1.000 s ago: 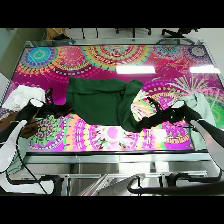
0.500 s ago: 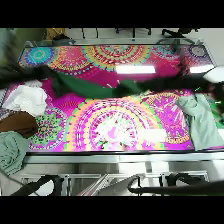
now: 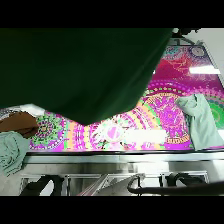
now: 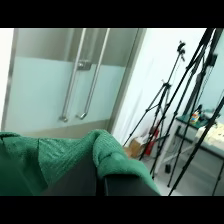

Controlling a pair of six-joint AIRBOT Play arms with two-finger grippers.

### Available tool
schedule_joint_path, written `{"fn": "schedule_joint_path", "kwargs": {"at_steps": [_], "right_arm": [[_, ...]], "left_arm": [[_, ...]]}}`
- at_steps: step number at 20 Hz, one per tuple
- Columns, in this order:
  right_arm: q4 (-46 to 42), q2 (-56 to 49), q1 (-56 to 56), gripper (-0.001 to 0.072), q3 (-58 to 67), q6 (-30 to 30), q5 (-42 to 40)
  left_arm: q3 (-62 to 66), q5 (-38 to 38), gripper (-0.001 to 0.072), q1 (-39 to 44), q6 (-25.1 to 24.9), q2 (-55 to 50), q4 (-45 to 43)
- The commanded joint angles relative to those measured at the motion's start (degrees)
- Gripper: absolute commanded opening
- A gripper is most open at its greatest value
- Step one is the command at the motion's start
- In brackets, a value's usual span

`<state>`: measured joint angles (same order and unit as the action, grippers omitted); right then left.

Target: Fold the shirts.

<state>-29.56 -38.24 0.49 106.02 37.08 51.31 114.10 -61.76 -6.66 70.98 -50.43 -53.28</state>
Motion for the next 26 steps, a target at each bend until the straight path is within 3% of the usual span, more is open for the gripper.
{"fn": "schedule_joint_path", "kwargs": {"at_steps": [1,4,8,12,14,16,18,19,20,21,22,26], "right_arm": [[-0.4,0.0,0.0,0.0019,1.3,-1.3,-2.0],[-1.8,-3.3,0.0,0.0019,1.2,-1.1,-0.4],[-5.1,-16.0,0.1,0.0019,-0.5,0.5,3.7],[-6.4,-37.5,0.1,0.0019,-2.1,1.6,1.6],[-6.1,-49.0,0.1,0.0019,-2.1,5.1,-2.5],[-4.7,-57.6,0.1,0.0028,-2.0,10.1,-3.9],[-4.7,-61.4,0.0,0.0233,-2.0,12.7,-2.0],[-4.9,-61.5,0.0,0.0266,-2.0,12.7,-1.1],[-5.4,-60.8,-0.3,0.0267,-1.9,12.7,-0.3],[-5.8,-59.0,-1.3,0.033,-1.9,12.7,1.6],[-6.5,-57.1,-2.6,0.04,-1.9,12.7,4.0],[-9.6,-48.4,-12.4,0.0384,-1.9,18.9,19.7]], "left_arm": [[-4.5,0.2,0.0014,0.0,0.0,1.6,-1.1],[-10.3,-0.5,0.0014,0.0,0.0,-1.7,-0.6],[-17.5,-4.0,0.0015,0.0,0.0,-12.2,-0.7],[-25.3,0.0,0.0014,0.0,-0.7,-30.0,-0.7],[-23.8,4.2,0.0015,0.0,-1.0,-41.1,-0.4],[-18.4,4.3,0.0015,-0.1,-1.0,-51.7,5.3],[-11.6,1.7,0.002,-0.1,-0.9,-59.5,12.0],[-7.8,-0.2,0.0137,-0.5,-0.9,-62.1,14.3],[-4.7,-2.3,0.0536,-1.0,-0.8,-63.5,15.0],[-1.1,-5.0,0.0708,-1.7,0.3,-64.7,15.4],[2.1,-8.4,0.0709,-3.0,1.2,-64.9,15.1],[1.4,-20.0,0.0708,-10.3,2.1,-60.2,14.8]]}}
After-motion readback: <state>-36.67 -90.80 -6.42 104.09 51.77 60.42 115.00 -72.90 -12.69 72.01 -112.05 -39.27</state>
